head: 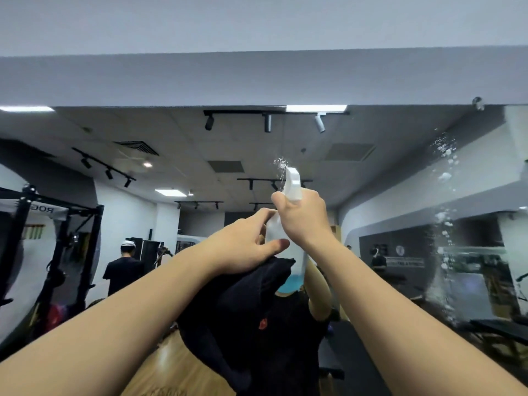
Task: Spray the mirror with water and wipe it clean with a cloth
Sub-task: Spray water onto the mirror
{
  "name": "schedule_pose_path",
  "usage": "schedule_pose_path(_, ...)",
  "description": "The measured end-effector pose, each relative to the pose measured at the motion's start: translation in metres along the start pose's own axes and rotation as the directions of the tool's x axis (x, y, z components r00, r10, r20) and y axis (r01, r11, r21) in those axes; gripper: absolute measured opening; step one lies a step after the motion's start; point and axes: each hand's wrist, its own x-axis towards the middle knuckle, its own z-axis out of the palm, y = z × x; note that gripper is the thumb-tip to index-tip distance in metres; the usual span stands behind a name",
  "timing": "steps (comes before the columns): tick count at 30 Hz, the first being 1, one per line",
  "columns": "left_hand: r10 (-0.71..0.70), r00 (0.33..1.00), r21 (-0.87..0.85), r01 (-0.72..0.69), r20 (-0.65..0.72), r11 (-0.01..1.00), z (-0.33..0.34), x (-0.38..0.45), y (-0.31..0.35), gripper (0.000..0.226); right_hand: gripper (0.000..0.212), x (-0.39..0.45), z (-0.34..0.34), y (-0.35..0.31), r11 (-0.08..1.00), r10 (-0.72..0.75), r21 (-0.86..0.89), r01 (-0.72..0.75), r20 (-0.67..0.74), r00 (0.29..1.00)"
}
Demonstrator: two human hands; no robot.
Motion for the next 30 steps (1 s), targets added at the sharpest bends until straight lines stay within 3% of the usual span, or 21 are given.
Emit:
schedule_pose_path(8, 0.033, 0.999, -0.064, -0.032, 0.016, 0.997, 0.017, -0.006, -0.019, 0.065, 0.038, -0.013, 0.013, 0.01, 0.991, -0.05, -0.121, 0.05, 0.0, 0.999)
schedule_pose_path(12, 0.049, 0.998, -0.058, -0.048, 0.028, 0.997, 0.021, -0.016, -0.026, 0.061, 0.029, -0.024, 0.024, 0.017, 0.999, 0.018, -0.029, -0.02, -0.046, 0.999)
schedule_pose_path(15, 0.043, 0.998, -0.061, -0.04, 0.055, 0.997, 0.029, -0.032, -0.032, 0.064, 0.034, -0.041, 0.032, 0.026, 0.999, 0.006, -0.046, -0.008, -0.039, 0.999)
schedule_pose_path(21, 0.03, 0.995, -0.007, -0.03, 0.096, 1.0, 0.056, -0.079, -0.047, 0.077, 0.038, -0.094, 0.054, 0.046, 0.999, 0.049, 0.004, -0.049, 0.053, 0.997)
schedule_pose_path(24, 0.032, 0.987, 0.006, -0.033, 0.157, 0.999, 0.074, -0.104, -0.056, 0.082, 0.015, -0.125, 0.065, 0.059, 0.996, 0.087, 0.01, -0.088, 0.091, 0.992)
schedule_pose_path(27, -0.014, 0.976, 0.005, 0.014, 0.217, 1.0, 0.094, -0.13, -0.065, 0.08, 0.007, -0.158, 0.077, 0.075, 0.991, 0.125, 0.024, -0.129, 0.123, 0.984)
schedule_pose_path(30, -0.038, 0.963, -0.018, 0.044, 0.268, 0.999, 0.112, -0.154, -0.074, 0.079, 0.041, -0.189, 0.088, 0.086, 0.985, 0.167, 0.016, -0.171, 0.16, 0.973)
